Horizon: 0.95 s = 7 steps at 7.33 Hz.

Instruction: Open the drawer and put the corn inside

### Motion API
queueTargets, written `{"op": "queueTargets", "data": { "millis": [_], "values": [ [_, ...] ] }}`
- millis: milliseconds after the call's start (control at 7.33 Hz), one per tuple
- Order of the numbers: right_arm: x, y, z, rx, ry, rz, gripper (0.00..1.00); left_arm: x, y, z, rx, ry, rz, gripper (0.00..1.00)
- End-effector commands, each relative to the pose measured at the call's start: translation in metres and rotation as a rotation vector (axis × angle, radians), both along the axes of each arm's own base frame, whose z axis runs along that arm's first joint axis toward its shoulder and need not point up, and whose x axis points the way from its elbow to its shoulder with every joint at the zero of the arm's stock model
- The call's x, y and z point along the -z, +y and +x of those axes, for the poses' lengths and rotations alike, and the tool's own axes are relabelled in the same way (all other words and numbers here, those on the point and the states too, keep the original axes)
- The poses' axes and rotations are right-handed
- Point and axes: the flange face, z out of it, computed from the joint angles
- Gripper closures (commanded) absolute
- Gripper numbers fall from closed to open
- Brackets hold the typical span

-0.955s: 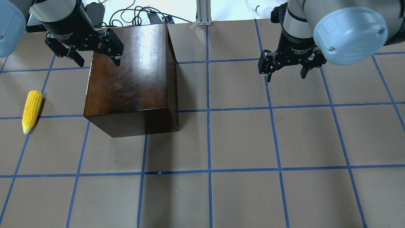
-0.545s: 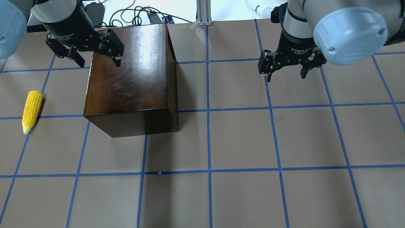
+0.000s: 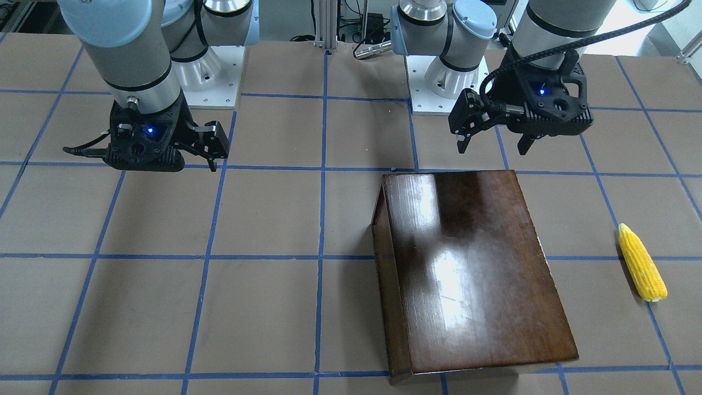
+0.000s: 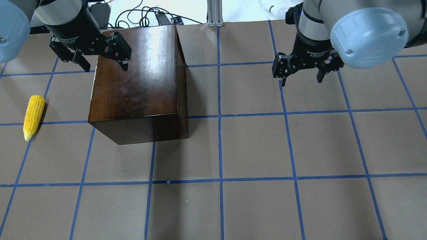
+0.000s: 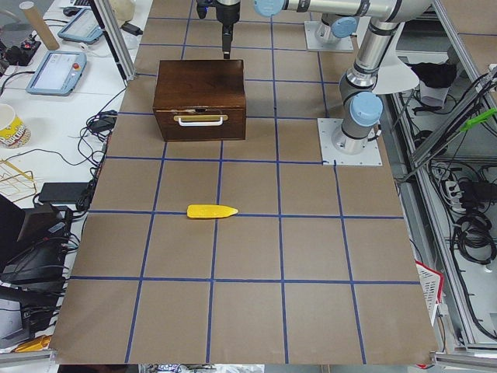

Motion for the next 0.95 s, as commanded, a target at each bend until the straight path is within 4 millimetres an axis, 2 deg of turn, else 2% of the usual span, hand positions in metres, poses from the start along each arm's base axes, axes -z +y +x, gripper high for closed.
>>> {"op": "queueTargets", "data": {
  "millis": [0, 545, 818],
  "values": [
    [0.0003, -0.0001, 0.0, 0.0, 0.0, 0.001, 0.0, 0.0003, 0.0, 0.0004, 0.0, -0.004, 0.001, 0.0],
    [-0.0013, 0.0001, 0.0, 0.0, 0.0, -0.002, 0.0, 0.0002, -0.0003, 0.0011, 0.0, -0.004, -0.001, 0.0],
    [-0.0005, 0.0003, 0.0, 0.0, 0.0, -0.001, 0.0, 0.0021, -0.0071, 0.0058, 0.004, 0.005, 0.004, 0.0]
  ]
}}
